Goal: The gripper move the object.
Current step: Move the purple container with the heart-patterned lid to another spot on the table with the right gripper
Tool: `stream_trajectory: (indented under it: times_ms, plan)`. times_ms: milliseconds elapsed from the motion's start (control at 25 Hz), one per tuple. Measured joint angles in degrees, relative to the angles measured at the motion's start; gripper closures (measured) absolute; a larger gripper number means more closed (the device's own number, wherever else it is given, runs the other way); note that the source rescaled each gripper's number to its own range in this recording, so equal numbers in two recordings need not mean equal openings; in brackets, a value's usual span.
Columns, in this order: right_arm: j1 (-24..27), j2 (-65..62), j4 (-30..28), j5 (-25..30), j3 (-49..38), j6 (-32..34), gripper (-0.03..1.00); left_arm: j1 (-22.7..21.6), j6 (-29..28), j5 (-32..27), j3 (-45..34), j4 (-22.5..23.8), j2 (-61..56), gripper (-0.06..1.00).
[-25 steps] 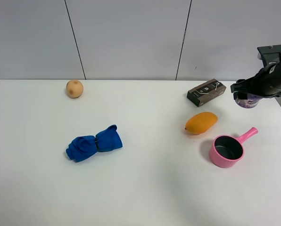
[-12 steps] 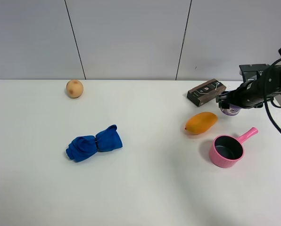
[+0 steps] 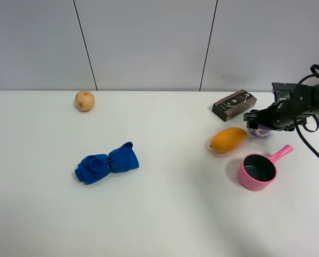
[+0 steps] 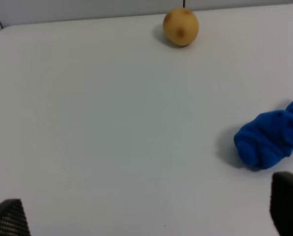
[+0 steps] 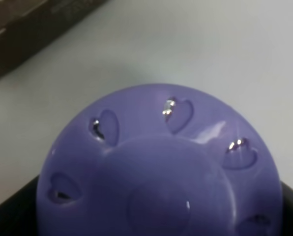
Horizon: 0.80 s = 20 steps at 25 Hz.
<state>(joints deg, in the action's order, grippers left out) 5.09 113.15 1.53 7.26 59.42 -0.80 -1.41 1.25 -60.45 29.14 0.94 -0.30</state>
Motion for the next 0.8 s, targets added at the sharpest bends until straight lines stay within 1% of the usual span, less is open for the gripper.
stream_trajectory:
  times_ms: [200, 360, 440, 640, 800]
  plan:
    - [1.8, 0.5, 1.2, -0.1, -0.1, 0.1, 0.96, 0.0, -0.1, 0.0, 0.0, 0.0, 0.0, -0.06]
    - [1.9, 0.5, 1.3, -0.3, -0.1, 0.2, 0.96, 0.0, -0.1, 0.0, 0.0, 0.0, 0.0, -0.06]
    - [1.9, 0.5, 2.3, -0.7, -0.1, 0.2, 0.96, 0.0, -0.1, 0.0, 0.0, 0.0, 0.0, -0.06]
    - [1.9, 1.3, 5.5, -3.1, -0.1, 0.2, 0.96, 0.0, 0.0, 0.0, 0.0, 0.0, 0.0, -0.06]
    - [1.9, 2.1, 6.1, -4.3, -0.1, 0.2, 0.96, 0.0, 0.0, 0.0, 0.0, 0.0, 0.0, -0.06]
